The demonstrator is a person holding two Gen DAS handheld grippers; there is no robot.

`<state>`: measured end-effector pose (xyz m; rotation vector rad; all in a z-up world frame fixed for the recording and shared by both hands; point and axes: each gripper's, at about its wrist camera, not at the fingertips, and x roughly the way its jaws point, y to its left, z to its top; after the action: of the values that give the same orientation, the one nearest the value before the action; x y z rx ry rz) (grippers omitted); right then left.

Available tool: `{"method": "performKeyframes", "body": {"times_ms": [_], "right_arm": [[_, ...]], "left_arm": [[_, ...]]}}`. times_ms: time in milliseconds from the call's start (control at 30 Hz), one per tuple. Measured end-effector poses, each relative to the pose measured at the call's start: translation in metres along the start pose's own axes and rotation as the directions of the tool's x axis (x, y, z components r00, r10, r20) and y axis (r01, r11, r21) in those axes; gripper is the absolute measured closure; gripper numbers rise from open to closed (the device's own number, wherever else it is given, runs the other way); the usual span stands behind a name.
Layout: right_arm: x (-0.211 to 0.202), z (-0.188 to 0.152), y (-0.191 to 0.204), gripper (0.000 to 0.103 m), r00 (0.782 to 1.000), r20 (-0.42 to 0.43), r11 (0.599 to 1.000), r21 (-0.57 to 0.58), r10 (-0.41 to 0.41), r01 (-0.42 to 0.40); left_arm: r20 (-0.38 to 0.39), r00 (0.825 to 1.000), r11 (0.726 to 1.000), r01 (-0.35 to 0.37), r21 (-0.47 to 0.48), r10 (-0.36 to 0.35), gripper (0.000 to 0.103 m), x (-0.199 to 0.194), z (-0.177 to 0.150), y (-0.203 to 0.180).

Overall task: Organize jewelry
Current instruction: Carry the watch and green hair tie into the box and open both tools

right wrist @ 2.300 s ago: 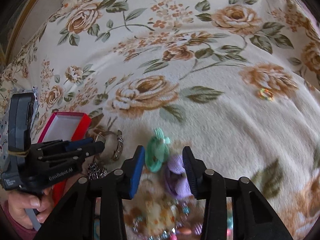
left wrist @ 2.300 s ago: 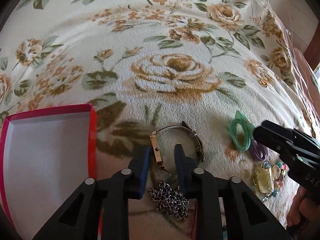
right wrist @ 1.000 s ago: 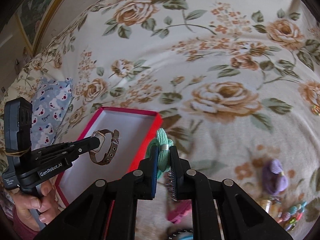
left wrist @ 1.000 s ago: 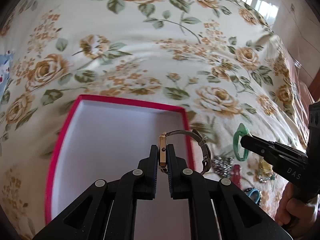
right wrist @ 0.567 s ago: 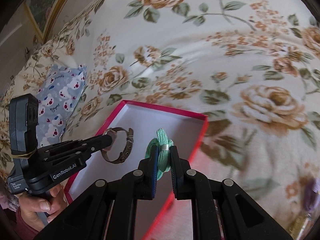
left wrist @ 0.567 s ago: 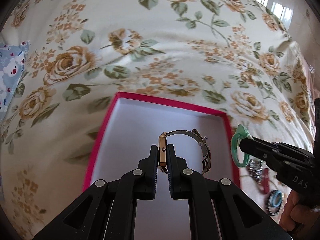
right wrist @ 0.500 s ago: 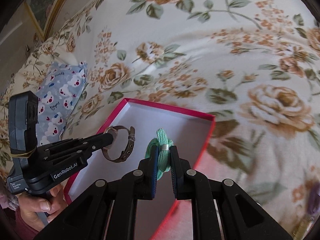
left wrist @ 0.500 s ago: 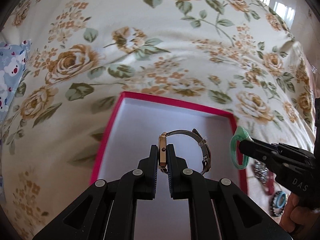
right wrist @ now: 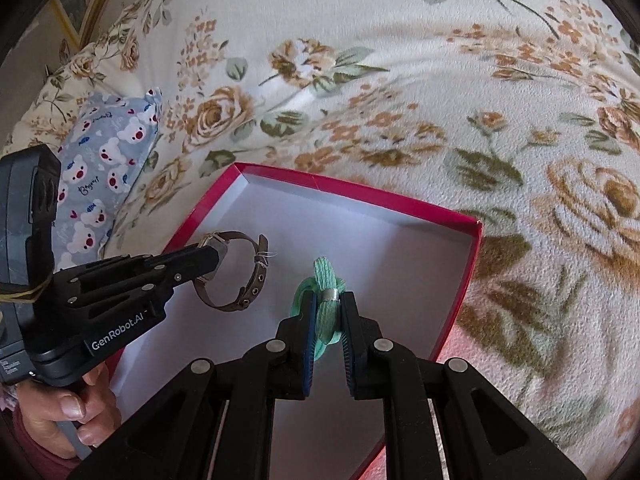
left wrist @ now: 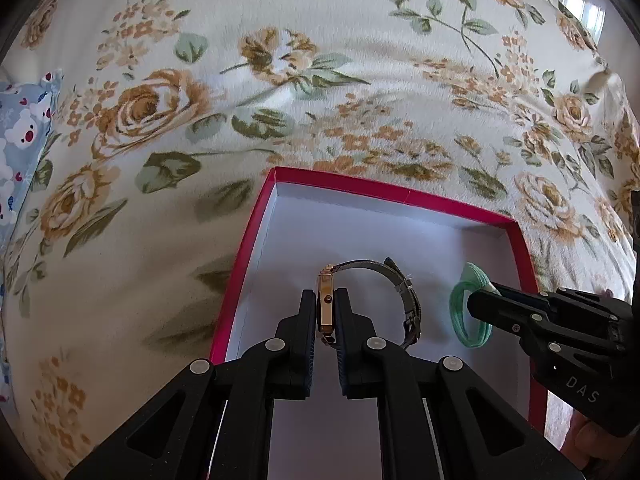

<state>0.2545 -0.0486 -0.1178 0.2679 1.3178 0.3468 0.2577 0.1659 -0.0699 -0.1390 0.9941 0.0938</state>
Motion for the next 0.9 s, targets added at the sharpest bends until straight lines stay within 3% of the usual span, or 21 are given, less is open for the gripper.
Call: {"method": "performKeyframes", "body": {"times_ms": [367, 567, 633, 700, 733, 767, 833, 900], "right_arm": [[0.003, 0.000, -0.001, 0.086, 1.000, -0.009, 1.000, -0.001, -0.017, 0.017], [-0.003, 0.001, 0.001, 0.077, 1.000, 0.000, 1.000, -0.004, -0.022, 0.022], [-0.007, 0.001, 0.002, 0.076, 1.000, 0.004, 1.000, -0.001, -0.017, 0.017], [-0.015, 0.000, 0.002, 0.076, 1.000, 0.021, 1.000, 0.004, -0.009, 0.009], [-0.023, -0.001, 0.001, 0.069, 0.999, 0.036, 1.000, 0.010, -0.002, 0.002], [-0.033, -0.004, -0.001, 0.055, 0.998, 0.058, 1.000, 0.021, 0.008, -0.010], [-0.049, -0.009, -0.004, 0.042, 0.995, 0.099, 0.999, 0.037, 0.016, -0.019], [-0.066, -0.015, -0.008, 0.041, 0.991, 0.130, 0.999, 0.050, 0.010, -0.017]], "left_arm": [[-0.020, 1.000, 1.000, -0.018, 0.012, 0.018, 0.092, 0.004, -0.001, -0.001], [0.007, 0.998, 0.998, -0.062, 0.019, 0.062, 0.069, -0.007, -0.004, -0.005], [0.026, 0.998, 0.998, -0.058, 0.007, 0.058, 0.068, -0.018, -0.005, -0.004], [0.054, 0.998, 0.999, -0.043, -0.030, 0.044, 0.053, -0.033, -0.007, 0.001], [0.072, 0.997, 0.998, -0.037, -0.050, 0.041, 0.048, -0.041, -0.010, 0.004], [0.095, 0.995, 0.997, -0.030, -0.069, 0.036, 0.043, -0.051, -0.013, 0.006], [0.128, 0.991, 0.995, -0.020, -0.098, 0.032, 0.039, -0.066, -0.022, 0.008], [0.143, 0.990, 0.993, -0.001, -0.115, 0.017, 0.038, -0.077, -0.032, 0.007]]}}
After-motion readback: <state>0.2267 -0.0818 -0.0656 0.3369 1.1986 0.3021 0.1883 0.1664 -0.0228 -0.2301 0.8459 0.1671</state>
